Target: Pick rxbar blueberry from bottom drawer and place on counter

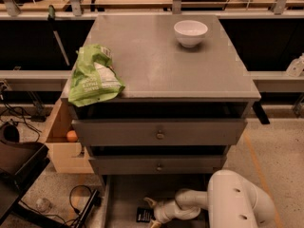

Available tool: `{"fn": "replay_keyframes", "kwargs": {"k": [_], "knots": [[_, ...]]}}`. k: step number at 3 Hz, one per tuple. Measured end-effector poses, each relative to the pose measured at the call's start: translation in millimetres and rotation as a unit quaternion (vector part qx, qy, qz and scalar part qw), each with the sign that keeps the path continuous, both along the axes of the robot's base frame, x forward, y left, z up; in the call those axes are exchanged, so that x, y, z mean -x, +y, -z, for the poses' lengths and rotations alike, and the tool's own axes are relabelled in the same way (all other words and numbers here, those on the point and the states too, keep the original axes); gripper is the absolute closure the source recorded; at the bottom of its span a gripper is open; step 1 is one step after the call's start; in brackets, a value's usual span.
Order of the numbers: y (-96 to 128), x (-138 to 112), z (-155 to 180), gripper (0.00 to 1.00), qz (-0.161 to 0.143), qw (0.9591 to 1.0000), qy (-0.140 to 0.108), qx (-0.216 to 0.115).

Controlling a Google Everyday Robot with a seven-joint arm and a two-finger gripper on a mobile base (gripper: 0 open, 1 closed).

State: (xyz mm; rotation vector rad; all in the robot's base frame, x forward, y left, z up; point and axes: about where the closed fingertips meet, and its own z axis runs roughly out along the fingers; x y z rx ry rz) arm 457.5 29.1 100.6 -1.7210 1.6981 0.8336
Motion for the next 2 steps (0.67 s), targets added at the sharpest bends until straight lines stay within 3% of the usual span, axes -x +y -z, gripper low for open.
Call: {"fn": "replay_keyframes", "kwargs": {"k": [2], "knots": [[0.0,-0.2,-8.2,0.85,0.0,1.0,0.0,0.0]]}}
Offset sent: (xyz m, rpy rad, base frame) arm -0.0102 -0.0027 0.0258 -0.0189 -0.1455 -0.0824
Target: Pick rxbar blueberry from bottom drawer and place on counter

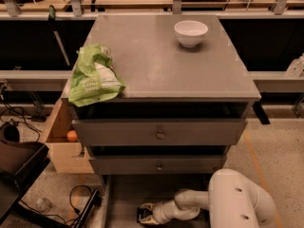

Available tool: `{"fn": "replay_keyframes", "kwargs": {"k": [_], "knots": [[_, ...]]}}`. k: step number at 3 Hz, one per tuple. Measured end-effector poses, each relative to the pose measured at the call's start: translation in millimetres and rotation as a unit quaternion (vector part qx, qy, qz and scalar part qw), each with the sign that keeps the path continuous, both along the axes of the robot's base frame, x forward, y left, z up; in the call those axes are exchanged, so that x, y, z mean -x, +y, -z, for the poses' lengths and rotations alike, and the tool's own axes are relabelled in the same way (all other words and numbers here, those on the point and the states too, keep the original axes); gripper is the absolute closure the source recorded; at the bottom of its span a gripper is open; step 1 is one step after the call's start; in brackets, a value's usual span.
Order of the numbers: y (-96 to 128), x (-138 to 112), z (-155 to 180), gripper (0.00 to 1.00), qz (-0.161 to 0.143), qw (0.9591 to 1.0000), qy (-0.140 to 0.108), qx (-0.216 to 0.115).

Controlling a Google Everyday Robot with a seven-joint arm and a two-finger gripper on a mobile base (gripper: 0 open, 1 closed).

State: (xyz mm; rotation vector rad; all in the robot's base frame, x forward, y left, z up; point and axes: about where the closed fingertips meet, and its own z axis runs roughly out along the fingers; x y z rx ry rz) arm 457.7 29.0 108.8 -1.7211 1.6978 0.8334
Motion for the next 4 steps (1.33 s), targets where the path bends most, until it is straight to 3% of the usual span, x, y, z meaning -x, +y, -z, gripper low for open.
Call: {"fn": "replay_keyframes", "kwargs": {"k": [1,3,4], "knots": [[0.0,0.0,-1.4,1.0,0.0,1.0,0.0,0.0],[9.4,8.8,-36.8,1.0,0.012,0.9976,-0.068,-0.007],[-4.6,14.6,-97.9,1.0,0.0,0.9969,-0.077,-0.018]]}}
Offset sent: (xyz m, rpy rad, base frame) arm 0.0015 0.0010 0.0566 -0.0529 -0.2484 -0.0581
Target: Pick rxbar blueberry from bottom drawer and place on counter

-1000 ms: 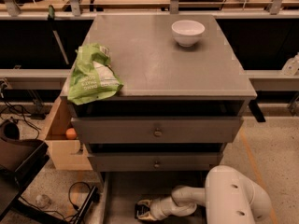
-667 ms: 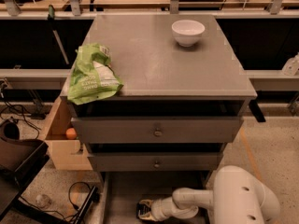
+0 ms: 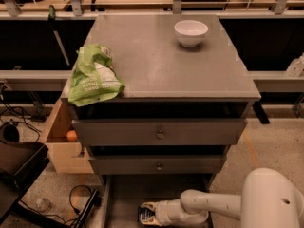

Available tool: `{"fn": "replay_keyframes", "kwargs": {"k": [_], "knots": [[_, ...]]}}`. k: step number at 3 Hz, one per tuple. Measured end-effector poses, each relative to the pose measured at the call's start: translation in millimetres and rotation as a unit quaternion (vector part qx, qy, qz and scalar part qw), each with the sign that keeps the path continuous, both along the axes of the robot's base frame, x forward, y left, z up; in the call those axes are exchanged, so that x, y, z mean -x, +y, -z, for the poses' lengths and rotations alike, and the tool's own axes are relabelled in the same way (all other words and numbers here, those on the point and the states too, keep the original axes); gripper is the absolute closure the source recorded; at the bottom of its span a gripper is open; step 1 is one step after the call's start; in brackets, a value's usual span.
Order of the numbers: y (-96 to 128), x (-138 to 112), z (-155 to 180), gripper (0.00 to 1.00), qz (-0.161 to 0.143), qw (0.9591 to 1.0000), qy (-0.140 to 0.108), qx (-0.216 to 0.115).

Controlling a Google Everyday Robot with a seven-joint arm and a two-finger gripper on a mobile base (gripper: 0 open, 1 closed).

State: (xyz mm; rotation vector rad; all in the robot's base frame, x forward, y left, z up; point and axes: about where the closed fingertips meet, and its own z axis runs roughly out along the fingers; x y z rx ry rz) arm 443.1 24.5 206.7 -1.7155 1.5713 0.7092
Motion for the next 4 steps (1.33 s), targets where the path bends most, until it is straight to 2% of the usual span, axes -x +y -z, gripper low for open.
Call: {"fn": "replay_keyframes", "kwargs": {"k": [1,2,3,4], "knots": [[-39.4,-26.8,-50.7,1.0,0.012,0.9995,0.03,0.0],[-82.2,-63.9,-101.4,1.0,0.028,0.9972,0.069,-0.001],[-126.2,-77.9,-155.1,1.0,0.037,0.9931,0.111,0.004],[-172.2,-75.2,-203.4,1.0,0.059,0.9885,0.137,0.022]]}}
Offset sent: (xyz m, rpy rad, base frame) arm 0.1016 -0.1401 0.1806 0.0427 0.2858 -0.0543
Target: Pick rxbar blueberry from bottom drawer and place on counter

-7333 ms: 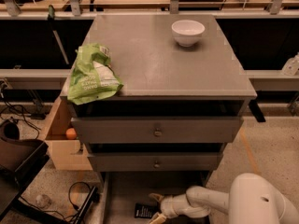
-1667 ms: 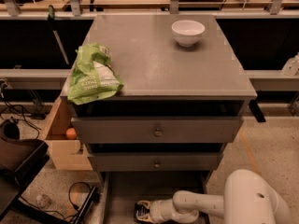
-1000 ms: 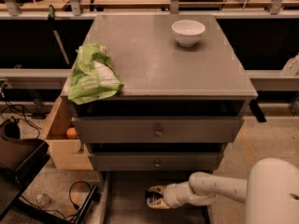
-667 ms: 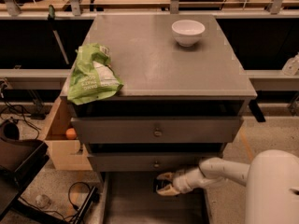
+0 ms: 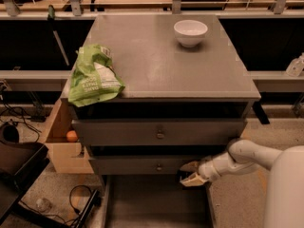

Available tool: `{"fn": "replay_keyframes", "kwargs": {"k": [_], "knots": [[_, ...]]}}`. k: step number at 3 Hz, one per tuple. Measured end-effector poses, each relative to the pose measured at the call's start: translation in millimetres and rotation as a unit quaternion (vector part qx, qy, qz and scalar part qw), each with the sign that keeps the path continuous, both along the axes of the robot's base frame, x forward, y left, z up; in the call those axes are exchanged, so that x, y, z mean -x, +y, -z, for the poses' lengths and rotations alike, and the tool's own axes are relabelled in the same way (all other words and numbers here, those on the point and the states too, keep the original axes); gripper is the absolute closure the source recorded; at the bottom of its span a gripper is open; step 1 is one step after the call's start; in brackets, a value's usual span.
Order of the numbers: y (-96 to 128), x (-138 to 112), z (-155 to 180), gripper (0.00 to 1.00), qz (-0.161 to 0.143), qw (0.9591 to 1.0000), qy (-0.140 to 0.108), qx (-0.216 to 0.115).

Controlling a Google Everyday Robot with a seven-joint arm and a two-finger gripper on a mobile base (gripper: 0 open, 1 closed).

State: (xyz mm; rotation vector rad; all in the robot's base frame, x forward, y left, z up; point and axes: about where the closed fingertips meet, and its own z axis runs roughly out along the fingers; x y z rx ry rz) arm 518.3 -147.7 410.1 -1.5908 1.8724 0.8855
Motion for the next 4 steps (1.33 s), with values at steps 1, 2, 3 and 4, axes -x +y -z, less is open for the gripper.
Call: {"fn": "replay_keyframes", "kwargs": {"k": [1,2,3,4], "knots": [[-44.9,13.5,-44.6,1.0,0.032,0.9992,0.014,0.021],[-81.3,27.3,-79.5,1.0,0.064,0.9972,0.013,0.037],[-79.8,28.0,-82.1,1.0,0.062,0.9973,0.014,0.036],[-81.4,38.7,-134.3,1.0,0.066,0.9968,0.014,0.043]]}}
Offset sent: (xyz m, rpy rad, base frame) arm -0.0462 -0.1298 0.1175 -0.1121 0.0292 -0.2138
